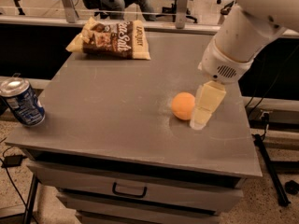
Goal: Move orange near brown chip bag
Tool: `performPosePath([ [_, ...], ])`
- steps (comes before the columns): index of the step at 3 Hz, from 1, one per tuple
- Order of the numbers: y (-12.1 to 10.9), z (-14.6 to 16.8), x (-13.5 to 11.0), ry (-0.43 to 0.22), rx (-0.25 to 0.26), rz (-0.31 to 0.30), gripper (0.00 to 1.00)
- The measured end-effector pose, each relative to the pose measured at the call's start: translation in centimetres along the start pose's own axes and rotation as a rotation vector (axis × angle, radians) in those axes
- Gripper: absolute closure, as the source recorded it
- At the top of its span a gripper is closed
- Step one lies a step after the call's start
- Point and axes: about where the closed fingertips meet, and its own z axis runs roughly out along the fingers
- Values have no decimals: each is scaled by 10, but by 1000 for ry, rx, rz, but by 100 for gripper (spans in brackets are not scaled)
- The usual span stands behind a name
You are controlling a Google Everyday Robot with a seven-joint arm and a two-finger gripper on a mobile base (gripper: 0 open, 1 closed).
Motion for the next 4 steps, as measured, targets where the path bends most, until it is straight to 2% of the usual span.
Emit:
performPosePath([
  [1, -2, 25, -6, -5, -26, 29, 0],
  [2, -2, 30, -7, -6, -30, 37, 0],
  [3, -2, 30, -7, -6, -29, 35, 10],
  [4, -1, 29, -8, -6, -28, 34, 34],
])
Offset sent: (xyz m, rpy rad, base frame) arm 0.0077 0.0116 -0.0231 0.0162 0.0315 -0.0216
